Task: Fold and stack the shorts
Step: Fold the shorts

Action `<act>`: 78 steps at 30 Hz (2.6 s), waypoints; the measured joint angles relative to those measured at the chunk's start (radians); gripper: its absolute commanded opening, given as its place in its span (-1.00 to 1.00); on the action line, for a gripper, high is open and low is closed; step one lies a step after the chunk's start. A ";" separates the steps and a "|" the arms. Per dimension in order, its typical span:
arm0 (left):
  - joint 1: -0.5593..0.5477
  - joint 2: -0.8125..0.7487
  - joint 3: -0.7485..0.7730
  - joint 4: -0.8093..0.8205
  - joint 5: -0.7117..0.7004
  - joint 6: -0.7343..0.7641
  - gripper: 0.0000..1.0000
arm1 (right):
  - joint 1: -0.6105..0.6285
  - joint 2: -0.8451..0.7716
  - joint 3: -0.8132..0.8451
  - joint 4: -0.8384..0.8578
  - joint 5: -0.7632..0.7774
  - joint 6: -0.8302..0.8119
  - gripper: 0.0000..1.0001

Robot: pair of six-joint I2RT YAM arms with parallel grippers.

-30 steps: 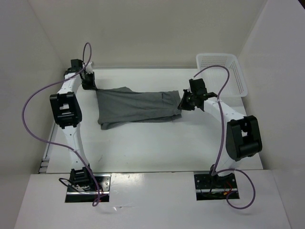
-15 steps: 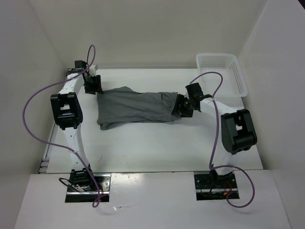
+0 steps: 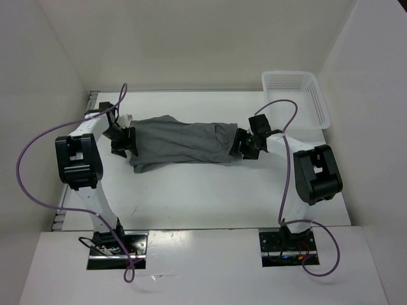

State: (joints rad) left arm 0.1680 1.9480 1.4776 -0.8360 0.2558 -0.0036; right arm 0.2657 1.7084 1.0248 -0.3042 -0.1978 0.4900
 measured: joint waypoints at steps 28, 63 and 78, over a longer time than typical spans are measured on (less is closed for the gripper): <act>-0.019 0.045 0.363 -0.278 0.136 0.000 -0.99 | 0.000 0.100 0.029 0.083 -0.072 0.010 -0.74; 0.011 0.072 0.165 -0.163 -0.037 0.000 0.17 | -0.004 0.125 0.064 0.054 -0.083 -0.002 -1.00; -0.146 0.285 0.311 -0.021 -0.053 -0.001 0.00 | -0.005 -0.014 0.309 -0.282 0.183 -0.186 -1.00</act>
State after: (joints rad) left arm 0.0216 2.2330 1.7889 -0.8574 0.2024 -0.0044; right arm 0.2607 1.6939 1.3342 -0.5865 -0.0147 0.3038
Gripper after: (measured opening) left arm 0.583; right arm 0.045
